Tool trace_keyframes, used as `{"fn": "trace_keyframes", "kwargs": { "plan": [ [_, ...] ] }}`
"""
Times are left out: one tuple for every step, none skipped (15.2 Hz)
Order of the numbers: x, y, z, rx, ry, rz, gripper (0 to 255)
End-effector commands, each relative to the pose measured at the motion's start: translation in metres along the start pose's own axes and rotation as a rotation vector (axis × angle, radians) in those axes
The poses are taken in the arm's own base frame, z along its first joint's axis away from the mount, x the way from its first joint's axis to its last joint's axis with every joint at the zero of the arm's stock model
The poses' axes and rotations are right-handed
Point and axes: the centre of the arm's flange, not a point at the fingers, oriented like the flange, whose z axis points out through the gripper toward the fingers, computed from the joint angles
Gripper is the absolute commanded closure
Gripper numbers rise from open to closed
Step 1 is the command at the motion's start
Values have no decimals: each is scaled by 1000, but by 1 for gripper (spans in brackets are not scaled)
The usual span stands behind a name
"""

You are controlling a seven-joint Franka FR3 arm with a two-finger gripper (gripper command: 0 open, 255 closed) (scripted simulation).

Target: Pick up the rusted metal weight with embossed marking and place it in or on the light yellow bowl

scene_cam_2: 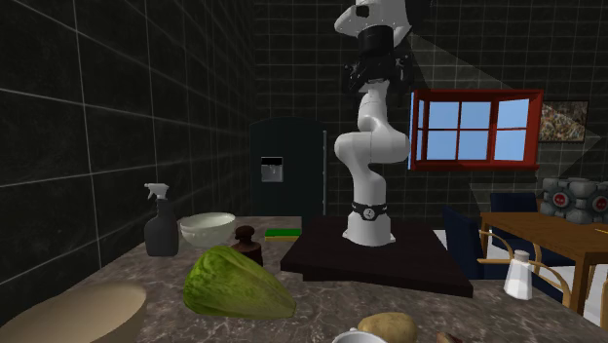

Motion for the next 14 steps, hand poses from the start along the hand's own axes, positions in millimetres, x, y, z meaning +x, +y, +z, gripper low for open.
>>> {"fn": "trace_keyframes", "kwargs": {
  "plan": [
    [0, 0, 0, 0, 0, 0, 0],
    [0, 10, 8, -1, -1, -4, 0],
    [0, 20, 17, -3, -1, -7, 0],
    [0, 30, 25, -4, -2, -11, 0],
    [1, 40, 34, -5, -2, -15, 0],
    [1, 50, 42, -6, -3, -18, 0],
    [1, 60, 50, -8, -3, -22, 0],
    [1, 70, 59, -9, -4, -26, 0],
    [2, 80, 67, -10, -4, -29, 0],
    [2, 90, 75, -11, -5, -33, 0],
    [3, 100, 84, -13, -5, -37, 0],
    [3, 110, 92, -14, -6, -40, 0],
    [3, 120, 100, -15, -6, -44, 0],
    [4, 130, 109, -17, -7, -48, 0]
  ]
}}
